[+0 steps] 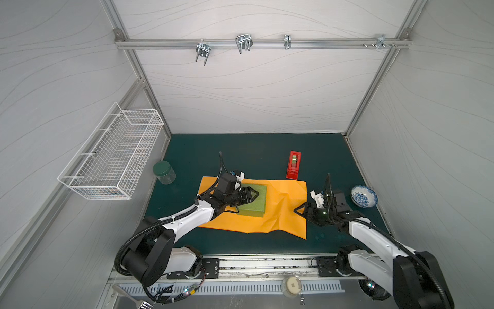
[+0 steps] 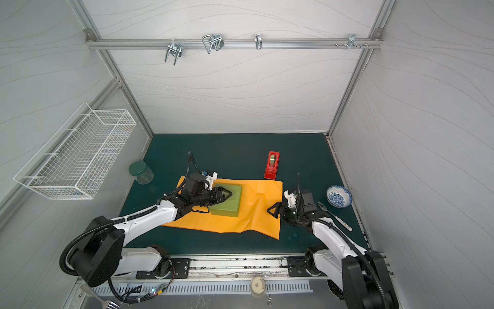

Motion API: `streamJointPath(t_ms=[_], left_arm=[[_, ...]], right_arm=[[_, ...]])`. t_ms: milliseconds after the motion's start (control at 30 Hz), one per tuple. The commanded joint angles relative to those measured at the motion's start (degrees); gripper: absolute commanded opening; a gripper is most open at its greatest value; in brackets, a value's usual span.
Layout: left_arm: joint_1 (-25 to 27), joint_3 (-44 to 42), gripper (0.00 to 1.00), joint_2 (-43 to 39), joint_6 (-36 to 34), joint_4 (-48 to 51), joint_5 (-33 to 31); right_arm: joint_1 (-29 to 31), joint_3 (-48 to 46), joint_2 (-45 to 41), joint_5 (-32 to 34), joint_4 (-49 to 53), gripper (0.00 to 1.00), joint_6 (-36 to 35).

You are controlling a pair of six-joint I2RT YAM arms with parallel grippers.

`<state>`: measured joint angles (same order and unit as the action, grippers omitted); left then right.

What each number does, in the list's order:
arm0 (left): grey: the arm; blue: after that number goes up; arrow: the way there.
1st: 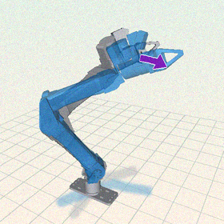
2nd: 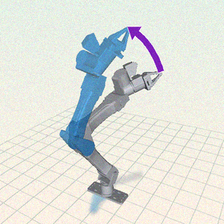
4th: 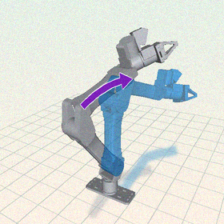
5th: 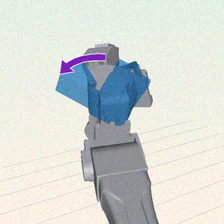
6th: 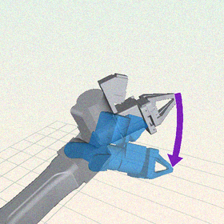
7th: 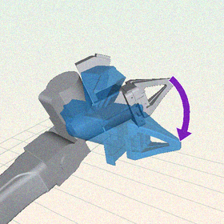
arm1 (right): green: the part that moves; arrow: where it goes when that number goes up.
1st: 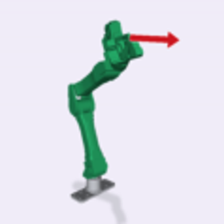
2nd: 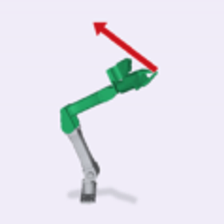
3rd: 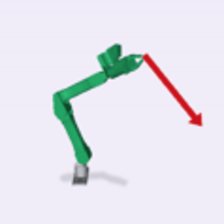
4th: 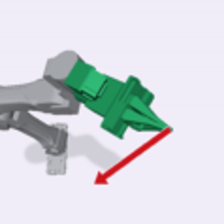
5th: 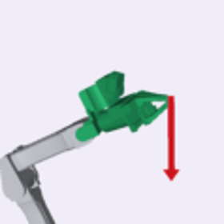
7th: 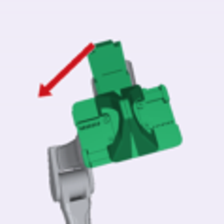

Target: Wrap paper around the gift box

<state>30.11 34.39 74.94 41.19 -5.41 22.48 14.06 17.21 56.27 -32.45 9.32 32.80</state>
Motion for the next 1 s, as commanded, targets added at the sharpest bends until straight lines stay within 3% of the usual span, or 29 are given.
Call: streamJointPath(t_ms=[0,200,467,967], left_arm=[[0.03,-2.22,0.56,1.22,0.54,5.23,-2.79],[-0.02,-2.13,0.56,0.87,0.32,5.42,-2.88],[-0.04,-1.97,0.56,1.01,0.35,5.39,-2.70],[0.03,-0.29,0.56,0.65,0.73,6.30,-2.35]], right_arm=[[-1.13,-2.22,-2.96,-4.67,-5.19,0.84,0.87],[-1.06,-3.66,-5.03,-5.37,-8.12,0.79,0.80],[0.32,-1.67,-2.21,-1.07,-6.69,0.43,0.16],[2.46,-0.16,-5.73,-4.83,-10.46,0.20,4.68]])
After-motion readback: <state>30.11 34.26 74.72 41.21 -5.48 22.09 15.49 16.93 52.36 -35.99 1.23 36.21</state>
